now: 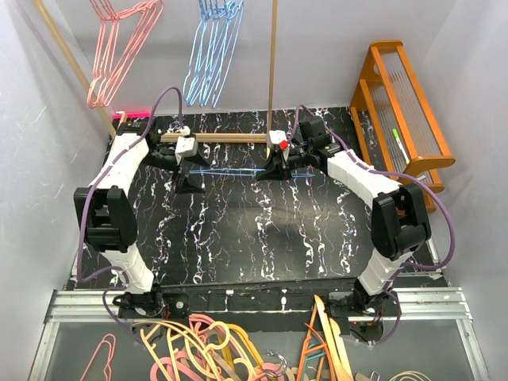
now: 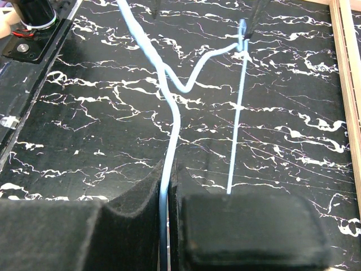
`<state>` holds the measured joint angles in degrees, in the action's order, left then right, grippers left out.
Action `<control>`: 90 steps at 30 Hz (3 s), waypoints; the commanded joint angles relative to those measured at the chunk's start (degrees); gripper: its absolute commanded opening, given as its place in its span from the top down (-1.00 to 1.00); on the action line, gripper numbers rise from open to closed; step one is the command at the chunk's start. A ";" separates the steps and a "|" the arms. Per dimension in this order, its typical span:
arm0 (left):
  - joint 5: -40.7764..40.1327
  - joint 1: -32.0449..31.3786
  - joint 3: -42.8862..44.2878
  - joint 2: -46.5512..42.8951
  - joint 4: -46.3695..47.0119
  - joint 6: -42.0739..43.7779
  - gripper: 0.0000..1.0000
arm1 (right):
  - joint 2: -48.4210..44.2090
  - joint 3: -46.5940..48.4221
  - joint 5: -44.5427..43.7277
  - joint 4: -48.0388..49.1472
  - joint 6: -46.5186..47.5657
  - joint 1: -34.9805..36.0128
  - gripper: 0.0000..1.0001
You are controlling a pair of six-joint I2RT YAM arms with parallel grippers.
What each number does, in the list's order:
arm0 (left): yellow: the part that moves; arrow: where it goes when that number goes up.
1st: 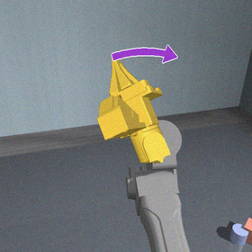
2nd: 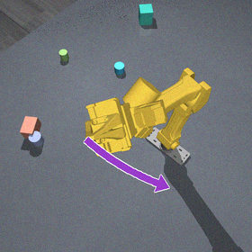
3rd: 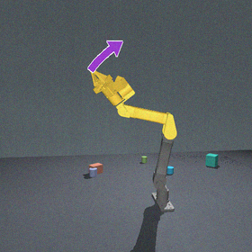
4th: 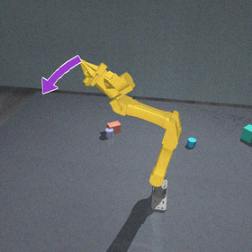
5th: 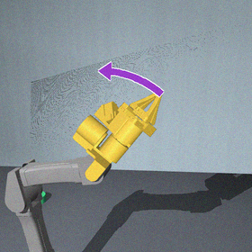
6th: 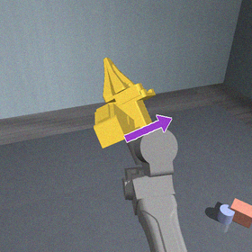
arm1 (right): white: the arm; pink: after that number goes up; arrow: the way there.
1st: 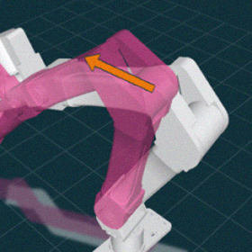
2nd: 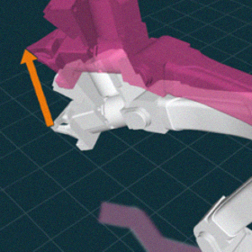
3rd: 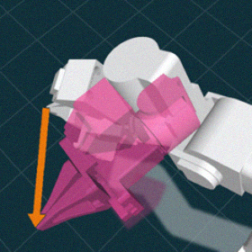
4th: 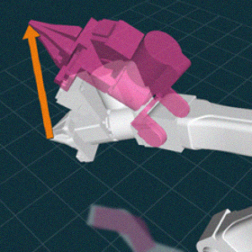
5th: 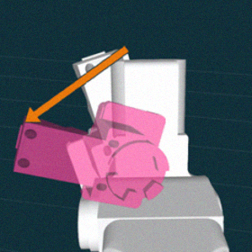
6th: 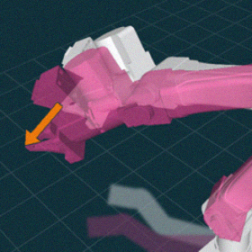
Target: Organize the hangers
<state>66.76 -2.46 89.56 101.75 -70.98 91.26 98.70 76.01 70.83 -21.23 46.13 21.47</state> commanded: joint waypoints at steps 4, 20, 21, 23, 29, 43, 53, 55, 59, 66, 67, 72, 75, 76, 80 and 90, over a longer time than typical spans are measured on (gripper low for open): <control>1.35 -0.39 -1.38 -1.50 5.97 -0.42 -0.94 | -2.18 2.79 0.99 0.37 -0.25 -0.16 0.84; -2.94 -0.44 10.73 8.15 -11.18 3.90 -0.94 | -0.47 6.68 -0.12 -2.36 1.15 -0.13 0.84; -3.28 -0.31 10.62 7.67 -11.20 4.28 -0.94 | -0.30 6.84 -0.03 -2.74 1.58 -0.18 0.85; -3.95 -0.20 10.78 7.24 -11.12 4.55 -0.94 | -0.02 7.04 -0.04 -2.89 1.68 -0.20 0.84; -2.99 -0.14 13.29 7.83 -11.20 0.82 -0.94 | 0.44 7.05 -0.79 -2.97 2.32 -0.18 0.84; -7.58 -1.54 4.90 3.04 -11.15 -2.56 -0.94 | 0.77 7.20 -1.58 -3.01 2.91 -0.13 0.84; -12.08 -1.81 -3.09 2.63 0.38 -3.43 -0.82 | 0.97 8.70 -1.82 -2.93 2.17 -0.15 0.84; -12.62 -2.47 -4.40 2.26 2.49 -4.62 -0.65 | 0.97 8.89 -2.08 -2.86 1.98 -0.18 0.84; -13.42 -4.17 -6.26 0.72 8.48 -11.31 -0.29 | 0.97 8.89 -2.45 -2.33 1.28 -0.16 0.85; -13.42 -5.27 -9.20 -2.31 16.84 -19.65 1.00 | 0.97 8.82 -2.27 -2.32 0.99 -0.20 0.84; -13.39 -5.25 -9.29 -2.86 17.22 -20.18 1.00 | 0.97 8.76 -2.32 -2.31 0.98 -0.14 0.84; -18.16 -4.95 -15.31 -12.18 27.57 -31.17 1.00 | 0.10 8.20 -6.17 -0.04 -1.78 -0.12 -0.81; -23.89 -3.66 -18.04 -18.53 27.73 -37.69 1.00 | -1.12 8.06 -11.82 5.29 -7.98 -0.56 -0.97; -26.62 -3.23 -18.68 -20.18 26.82 -40.05 1.00 | -1.51 8.27 -13.66 7.35 -10.44 -0.94 -0.97; -34.88 0.58 -22.50 -27.58 19.20 -42.32 1.00 | -2.46 10.79 -21.59 12.50 -16.41 -2.75 -0.97; -47.09 8.22 -31.14 -41.75 14.17 -50.90 1.00 | -1.90 19.66 -47.81 26.31 -22.22 -5.15 -0.96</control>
<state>24.91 4.16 58.52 64.47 -54.83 46.98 99.68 89.54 33.82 -4.80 27.86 17.39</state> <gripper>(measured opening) 0.021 0.982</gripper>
